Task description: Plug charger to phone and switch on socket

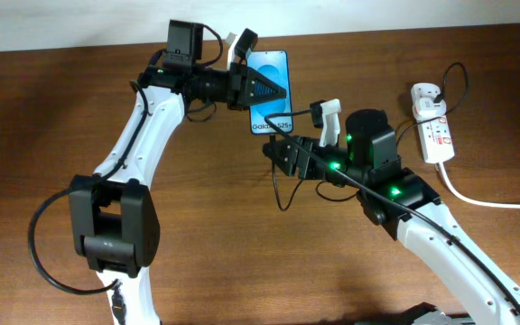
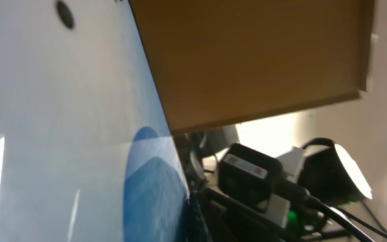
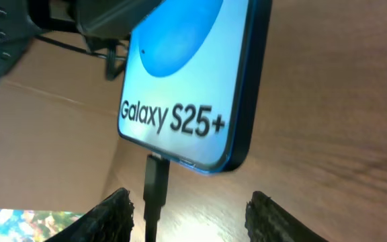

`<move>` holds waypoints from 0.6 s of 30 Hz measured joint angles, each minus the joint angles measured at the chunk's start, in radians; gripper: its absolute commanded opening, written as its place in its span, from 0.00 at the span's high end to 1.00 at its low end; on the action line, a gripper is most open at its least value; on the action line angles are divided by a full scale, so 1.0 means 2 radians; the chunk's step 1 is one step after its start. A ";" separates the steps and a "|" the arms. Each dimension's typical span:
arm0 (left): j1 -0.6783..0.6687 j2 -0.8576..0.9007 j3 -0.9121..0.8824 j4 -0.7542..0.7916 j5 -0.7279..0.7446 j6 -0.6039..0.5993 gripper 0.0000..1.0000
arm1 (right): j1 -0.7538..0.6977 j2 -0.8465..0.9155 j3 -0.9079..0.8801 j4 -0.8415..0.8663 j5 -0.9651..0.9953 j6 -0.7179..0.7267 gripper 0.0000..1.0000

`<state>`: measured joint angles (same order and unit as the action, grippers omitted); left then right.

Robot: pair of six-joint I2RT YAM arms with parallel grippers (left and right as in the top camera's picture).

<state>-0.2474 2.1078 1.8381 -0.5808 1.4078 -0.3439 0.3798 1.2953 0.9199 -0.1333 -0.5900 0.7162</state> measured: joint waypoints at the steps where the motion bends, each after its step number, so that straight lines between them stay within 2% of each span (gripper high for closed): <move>1: 0.000 0.000 0.000 -0.011 -0.007 0.007 1.00 | -0.002 0.000 0.000 -0.010 0.000 -0.003 0.42; 5: 0.000 0.008 0.000 -0.078 -0.066 0.055 1.00 | -0.013 0.000 0.000 -0.035 0.000 -0.012 0.40; 10: 0.000 0.031 0.000 -0.145 -0.188 0.115 1.00 | -0.014 0.000 0.000 -0.046 0.000 -0.029 0.38; 13: 0.000 0.048 0.000 -0.164 -0.246 0.138 1.00 | -0.014 0.000 0.000 -0.060 0.000 -0.038 0.38; 18: 0.000 0.068 0.000 -0.170 -0.291 0.152 1.00 | -0.014 0.000 0.000 -0.095 0.003 -0.049 0.38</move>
<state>-0.2474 2.2444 1.8374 -0.9199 0.8265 -0.0406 0.3508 1.2953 0.9199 -0.3229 -0.5842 0.6189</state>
